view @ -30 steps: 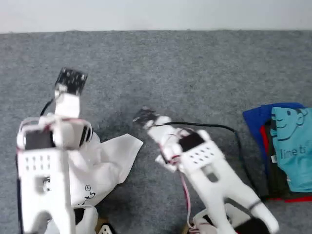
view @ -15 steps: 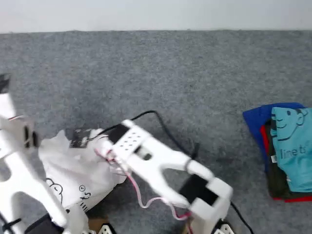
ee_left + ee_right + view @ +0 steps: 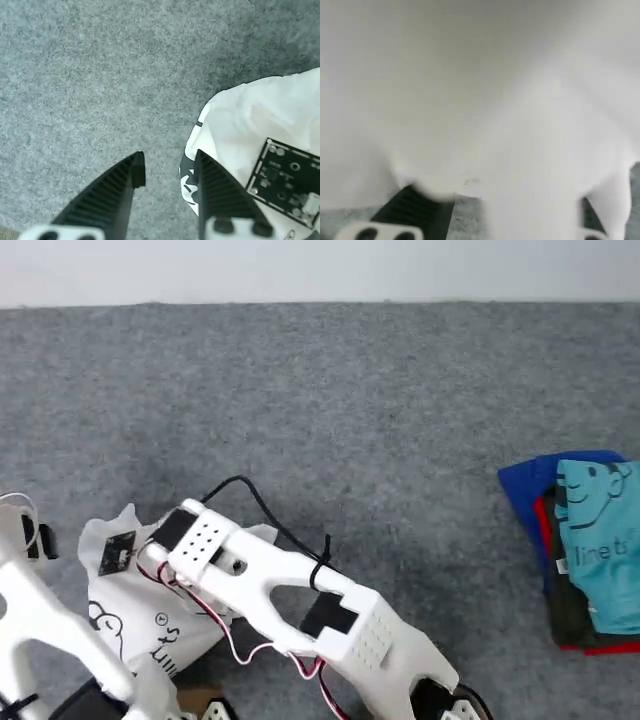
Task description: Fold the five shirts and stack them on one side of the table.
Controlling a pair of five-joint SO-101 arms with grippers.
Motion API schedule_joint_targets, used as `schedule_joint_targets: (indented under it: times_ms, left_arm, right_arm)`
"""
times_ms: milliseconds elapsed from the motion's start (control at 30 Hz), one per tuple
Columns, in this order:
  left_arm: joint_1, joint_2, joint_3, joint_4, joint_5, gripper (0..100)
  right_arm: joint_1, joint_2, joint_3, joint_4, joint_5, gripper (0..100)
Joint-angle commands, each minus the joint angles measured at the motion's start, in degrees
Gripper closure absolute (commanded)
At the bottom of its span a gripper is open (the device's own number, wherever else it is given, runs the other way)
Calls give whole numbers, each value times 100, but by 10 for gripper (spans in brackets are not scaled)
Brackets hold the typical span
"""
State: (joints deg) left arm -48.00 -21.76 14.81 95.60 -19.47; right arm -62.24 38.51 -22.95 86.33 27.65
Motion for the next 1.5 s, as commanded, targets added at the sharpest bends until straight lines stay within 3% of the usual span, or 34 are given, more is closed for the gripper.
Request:
schedule_joint_targets:
  times_ms: [0,67,333,733,1133,1300,1467]
  left_arm:
    - [-18,9,-207,26,-44,840]
    - [-18,9,-207,26,-35,840]
    - [-18,-18,-101,26,-35,840]
    - [448,-26,321,-9,-44,840]
    - [1011,-18,321,18,0,840]
    - [1073,0,321,26,0,840]
    - [1073,9,321,26,0,840]
  right_arm:
    - [-48,-48,-440,198,79,872]
    - [75,-13,-440,180,70,989]
    - [1552,-295,-475,664,448,990]
    - [3688,-2000,-475,1068,941,990]
    - [5086,-4022,-2611,1121,1055,990]
    - [5868,-4171,-3218,602,229,989]
    - [5710,-4136,-3024,769,334,989]
